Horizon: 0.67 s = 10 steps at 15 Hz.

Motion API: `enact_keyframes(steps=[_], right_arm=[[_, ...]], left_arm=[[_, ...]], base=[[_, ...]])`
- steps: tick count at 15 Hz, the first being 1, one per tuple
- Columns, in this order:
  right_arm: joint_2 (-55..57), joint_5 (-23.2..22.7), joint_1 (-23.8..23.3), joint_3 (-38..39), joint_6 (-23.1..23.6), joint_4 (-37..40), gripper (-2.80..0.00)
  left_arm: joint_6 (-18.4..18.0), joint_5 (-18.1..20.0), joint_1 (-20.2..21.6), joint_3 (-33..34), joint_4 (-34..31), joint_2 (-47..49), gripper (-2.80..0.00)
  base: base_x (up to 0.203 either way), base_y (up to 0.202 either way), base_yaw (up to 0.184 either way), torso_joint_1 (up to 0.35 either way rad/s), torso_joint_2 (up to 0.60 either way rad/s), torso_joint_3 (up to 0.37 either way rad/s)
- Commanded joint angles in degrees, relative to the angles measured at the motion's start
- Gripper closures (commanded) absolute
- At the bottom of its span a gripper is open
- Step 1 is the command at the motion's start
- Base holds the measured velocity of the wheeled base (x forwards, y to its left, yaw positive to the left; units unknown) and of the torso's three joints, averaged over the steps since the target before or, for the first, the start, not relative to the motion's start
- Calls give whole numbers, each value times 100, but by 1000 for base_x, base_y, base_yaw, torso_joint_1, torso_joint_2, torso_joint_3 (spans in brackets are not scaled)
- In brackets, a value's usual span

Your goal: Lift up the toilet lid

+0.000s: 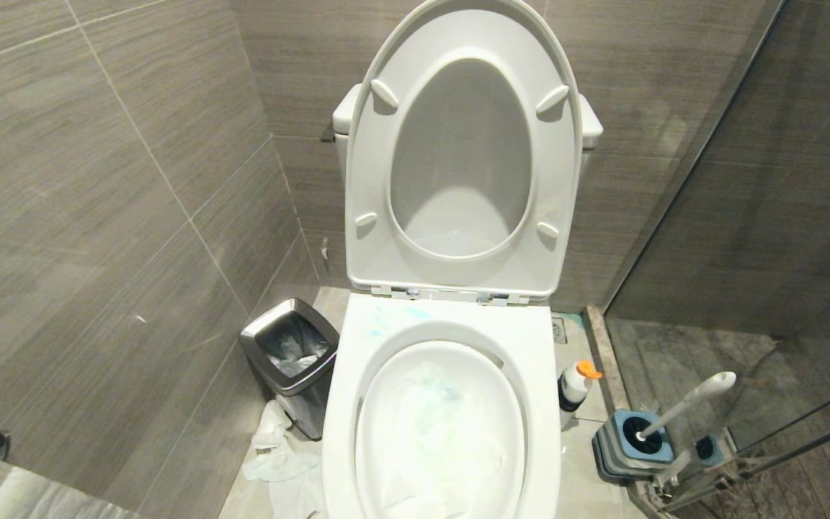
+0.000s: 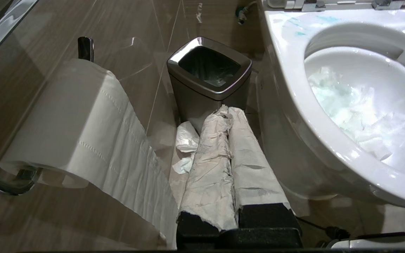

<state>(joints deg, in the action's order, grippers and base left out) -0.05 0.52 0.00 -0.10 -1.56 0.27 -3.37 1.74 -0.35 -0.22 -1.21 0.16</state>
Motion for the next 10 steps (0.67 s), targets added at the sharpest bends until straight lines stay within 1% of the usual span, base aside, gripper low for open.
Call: enact_keyframes(steps=[1,6,10], right_arm=[[5,0,3,1,-2,-1,0],[5,0,5,1,-2,0,0],[5,0,6,1,-2,-3,0]], left_arm=[[-230,54,0,-4,-5,2,0],[-217,64,0,-4,-11,2,0],[-217,64,0,-4,-11,2,0]], base=[[0,0,0,0,0,0],[0,0,0,0,0,0],[0,0,0,2,4,-130]])
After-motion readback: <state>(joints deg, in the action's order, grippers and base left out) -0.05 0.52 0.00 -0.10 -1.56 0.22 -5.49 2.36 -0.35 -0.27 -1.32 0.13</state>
